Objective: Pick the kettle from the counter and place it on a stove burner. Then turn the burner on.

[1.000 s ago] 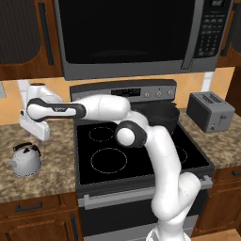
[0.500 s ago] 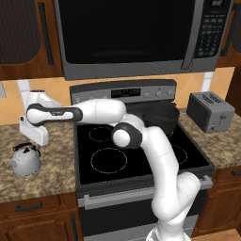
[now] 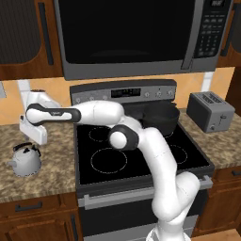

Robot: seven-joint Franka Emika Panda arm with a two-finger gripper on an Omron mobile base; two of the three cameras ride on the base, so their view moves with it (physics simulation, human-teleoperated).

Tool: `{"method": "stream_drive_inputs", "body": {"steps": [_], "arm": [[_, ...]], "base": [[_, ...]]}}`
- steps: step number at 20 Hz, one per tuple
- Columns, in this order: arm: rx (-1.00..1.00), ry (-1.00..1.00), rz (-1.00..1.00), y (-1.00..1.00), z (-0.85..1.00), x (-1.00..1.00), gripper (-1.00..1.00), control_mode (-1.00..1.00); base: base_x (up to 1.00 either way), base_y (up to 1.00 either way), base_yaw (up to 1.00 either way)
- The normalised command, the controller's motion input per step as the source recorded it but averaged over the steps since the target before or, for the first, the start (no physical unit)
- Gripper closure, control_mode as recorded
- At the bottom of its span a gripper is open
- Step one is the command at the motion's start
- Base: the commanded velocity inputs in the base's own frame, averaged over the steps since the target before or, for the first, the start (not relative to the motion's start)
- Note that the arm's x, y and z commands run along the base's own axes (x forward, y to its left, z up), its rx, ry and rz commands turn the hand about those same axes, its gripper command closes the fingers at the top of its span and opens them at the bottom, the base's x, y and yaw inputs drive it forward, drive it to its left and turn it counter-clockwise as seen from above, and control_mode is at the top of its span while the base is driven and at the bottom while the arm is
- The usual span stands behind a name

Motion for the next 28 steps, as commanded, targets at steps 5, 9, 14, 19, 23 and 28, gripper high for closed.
{"method": "stream_drive_inputs", "body": {"steps": [5, 9, 14, 19, 23, 28], "arm": [[0.0, 0.0, -0.01, 0.14, -0.04, 0.17, -1.0, -1.0], [0.0, 0.0, 0.0, 0.18, -0.07, 0.0, -1.0, -1.0], [0.0, 0.0, 0.0, 0.11, -0.01, -0.05, -1.0, -1.0], [0.0, 0.0, 0.0, 0.0, 0.0, 0.0, -1.0, -1.0], [0.0, 0.0, 0.0, 0.0, 0.0, 0.0, 1.0, -1.0], [0.0, 0.0, 0.0, 0.0, 0.0, 0.0, 1.0, -1.0]], "base": [[0.0, 0.0, 0.0], [0.0, 0.0, 0.0], [0.0, 0.0, 0.0], [0.0, 0.0, 0.0], [0.0, 0.0, 0.0], [0.0, 0.0, 0.0]]}}
